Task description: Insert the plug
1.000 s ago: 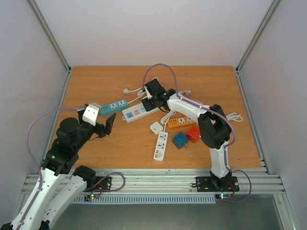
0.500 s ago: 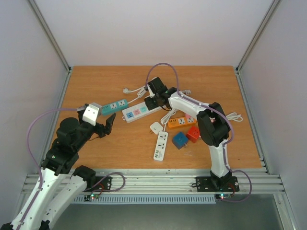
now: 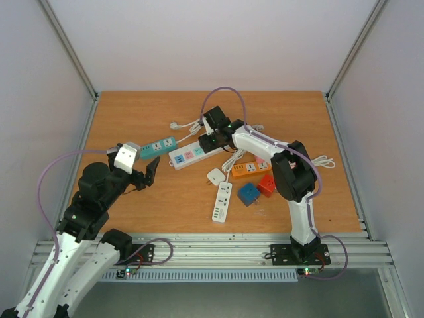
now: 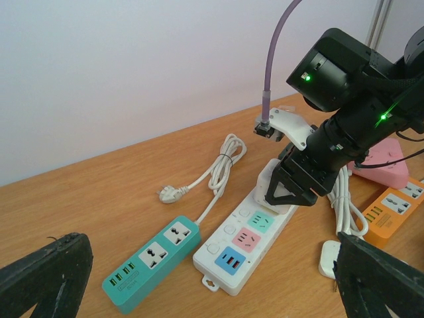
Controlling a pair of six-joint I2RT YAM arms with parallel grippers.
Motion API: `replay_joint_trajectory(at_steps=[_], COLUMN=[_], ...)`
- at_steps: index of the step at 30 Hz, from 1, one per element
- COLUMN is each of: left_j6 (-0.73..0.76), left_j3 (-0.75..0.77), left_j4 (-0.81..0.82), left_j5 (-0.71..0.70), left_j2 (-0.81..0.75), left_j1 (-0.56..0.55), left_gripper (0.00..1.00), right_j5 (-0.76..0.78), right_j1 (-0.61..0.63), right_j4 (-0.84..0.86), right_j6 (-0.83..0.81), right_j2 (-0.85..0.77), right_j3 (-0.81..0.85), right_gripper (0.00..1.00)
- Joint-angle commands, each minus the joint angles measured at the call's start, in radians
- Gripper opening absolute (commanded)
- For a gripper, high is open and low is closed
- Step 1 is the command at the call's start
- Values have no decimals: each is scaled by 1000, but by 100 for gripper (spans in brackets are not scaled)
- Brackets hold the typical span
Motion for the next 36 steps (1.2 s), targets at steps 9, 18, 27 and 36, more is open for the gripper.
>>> replay_joint_trajectory(at_steps=[9, 18, 27, 36], left_j6=[10, 12, 15, 18], left_j3=[-14, -16, -20, -22], left_j4=[62, 62, 66, 67], left_j5=[-6, -4, 5, 11], left_j2=[5, 5, 7, 8], left_j1=[2, 2, 2, 2], left_gripper=[99, 99, 99, 99], right_j5=[-26, -29, -67, -32], right_j1=[-2, 0, 2, 10], right_j4=[-51, -93, -109, -140], right_j6=[3, 20, 27, 6], right_j2=[65, 77, 97, 126], right_j3=[21, 0, 2, 25], right_gripper=[38, 39, 40, 41])
